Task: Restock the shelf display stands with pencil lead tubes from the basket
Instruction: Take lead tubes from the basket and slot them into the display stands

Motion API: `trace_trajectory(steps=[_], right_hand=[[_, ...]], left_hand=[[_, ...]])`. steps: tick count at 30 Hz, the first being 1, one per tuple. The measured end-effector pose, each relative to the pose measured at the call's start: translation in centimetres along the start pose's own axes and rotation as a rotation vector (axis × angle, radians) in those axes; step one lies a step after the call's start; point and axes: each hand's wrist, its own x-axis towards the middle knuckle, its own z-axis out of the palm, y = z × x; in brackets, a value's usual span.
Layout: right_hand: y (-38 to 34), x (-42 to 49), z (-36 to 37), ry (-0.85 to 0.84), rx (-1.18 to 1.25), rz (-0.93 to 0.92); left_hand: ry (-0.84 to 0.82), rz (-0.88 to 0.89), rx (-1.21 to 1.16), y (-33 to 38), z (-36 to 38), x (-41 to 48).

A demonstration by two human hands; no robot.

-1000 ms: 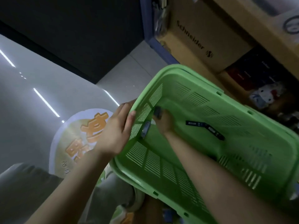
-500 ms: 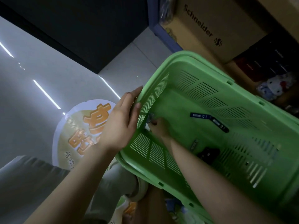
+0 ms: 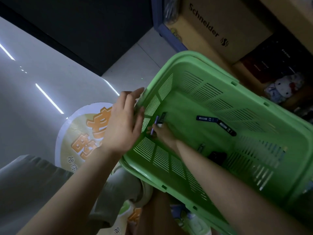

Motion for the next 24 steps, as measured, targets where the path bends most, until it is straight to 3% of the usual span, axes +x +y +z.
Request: trace_trajectory(steps=[3, 5, 9, 11, 14, 18, 21, 24], right_hand=[[0.8, -3.6, -1.4, 0.032, 0.107, -0.179], [1.2, -6.1, -2.3, 0.088, 0.067, -0.328], [1.1, -10.8, -3.4, 0.179, 0.005, -0.551], [0.6, -12.5, -3.6, 0.126, -0.002, -0.588], [0.1, -14.6, -3.6, 0.023, 0.028, -0.583], [0.6, -16.3, -4.7, -0.031, -0.162, -0.681], [1.8, -14.0, -8.4, 0.226, -0.39, -0.715], [3.3, -8.8, -13.3, 0.445, -0.602, -0.588]], left_hand=[[0.128, 0.103, 0.066, 1.5, 0.3, -0.8], [0.109, 0.063, -0.005, 3.2, 1.1, -1.5], [-0.093, -0.417, -0.318, 7.0, 3.7, -2.9], [-0.208, -0.584, -0.488, 7.7, 4.9, -3.0], [-0.226, -0.632, -0.648, 8.9, 5.7, -2.8], [-0.102, -0.72, -0.748, 9.9, 5.8, -2.5], [-0.064, -0.698, -0.697, 9.5, 5.8, -2.3], [-0.084, -0.685, -0.642, 9.1, 5.9, -2.2]])
